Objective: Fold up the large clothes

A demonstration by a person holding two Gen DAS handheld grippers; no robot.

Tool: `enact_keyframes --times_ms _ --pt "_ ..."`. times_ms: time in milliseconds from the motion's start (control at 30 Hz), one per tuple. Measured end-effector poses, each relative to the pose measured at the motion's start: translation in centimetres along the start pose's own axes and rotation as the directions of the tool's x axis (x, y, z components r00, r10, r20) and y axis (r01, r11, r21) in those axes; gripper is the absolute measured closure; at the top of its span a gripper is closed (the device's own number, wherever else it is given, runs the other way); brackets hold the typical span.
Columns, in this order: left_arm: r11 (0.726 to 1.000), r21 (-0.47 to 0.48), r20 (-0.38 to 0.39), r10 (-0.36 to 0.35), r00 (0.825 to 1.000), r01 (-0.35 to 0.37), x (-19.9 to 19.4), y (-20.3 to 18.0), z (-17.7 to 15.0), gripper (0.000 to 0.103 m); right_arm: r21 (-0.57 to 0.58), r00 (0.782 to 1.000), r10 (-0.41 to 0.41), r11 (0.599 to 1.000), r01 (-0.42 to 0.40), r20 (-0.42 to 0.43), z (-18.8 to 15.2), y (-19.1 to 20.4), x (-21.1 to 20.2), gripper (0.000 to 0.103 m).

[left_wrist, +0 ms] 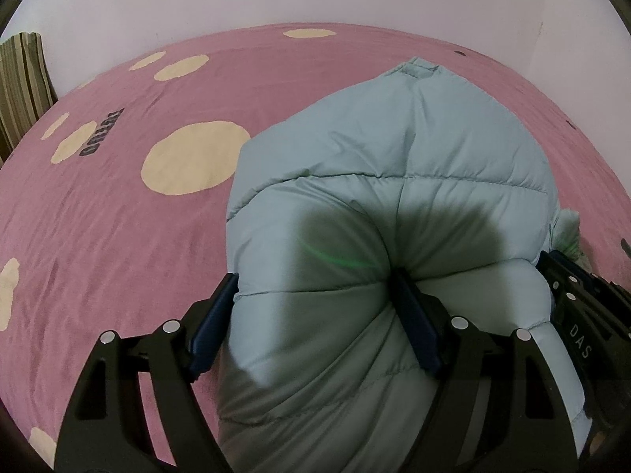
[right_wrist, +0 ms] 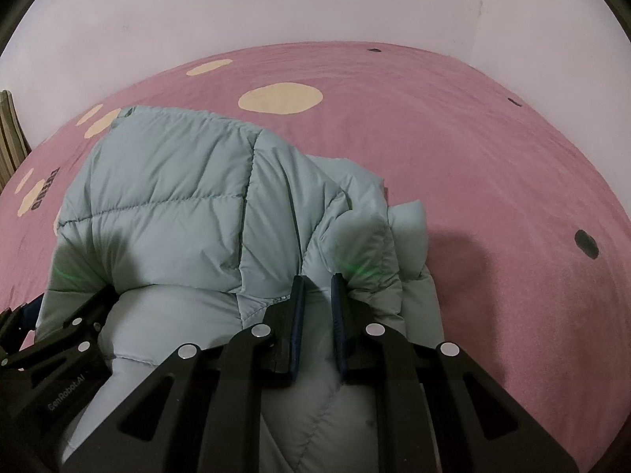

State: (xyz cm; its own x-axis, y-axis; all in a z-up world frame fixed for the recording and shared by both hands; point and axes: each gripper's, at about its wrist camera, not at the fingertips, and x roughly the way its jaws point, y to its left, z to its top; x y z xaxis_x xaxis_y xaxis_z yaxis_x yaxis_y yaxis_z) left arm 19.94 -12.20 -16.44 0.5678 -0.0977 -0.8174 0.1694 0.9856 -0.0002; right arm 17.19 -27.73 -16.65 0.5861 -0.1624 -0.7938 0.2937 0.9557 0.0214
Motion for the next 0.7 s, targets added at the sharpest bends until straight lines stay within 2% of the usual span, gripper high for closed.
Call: enact_keyframes --times_ms 500,700 --pt "0.999 0.018 0.017 0.032 0.999 -0.033 -0.8 -0.4 -0.2 0.023 -0.013 1.000 -0.015 1.000 0.015 0.017 -0.2 0.1 -0.3 0.089" --pt "0.998 0.025 0.016 0.052 0.999 -0.053 -1.1 -0.6 -0.2 0.023 0.000 1.000 0.003 1.000 -0.003 0.023 -0.2 -0.3 -0.6 0.089"
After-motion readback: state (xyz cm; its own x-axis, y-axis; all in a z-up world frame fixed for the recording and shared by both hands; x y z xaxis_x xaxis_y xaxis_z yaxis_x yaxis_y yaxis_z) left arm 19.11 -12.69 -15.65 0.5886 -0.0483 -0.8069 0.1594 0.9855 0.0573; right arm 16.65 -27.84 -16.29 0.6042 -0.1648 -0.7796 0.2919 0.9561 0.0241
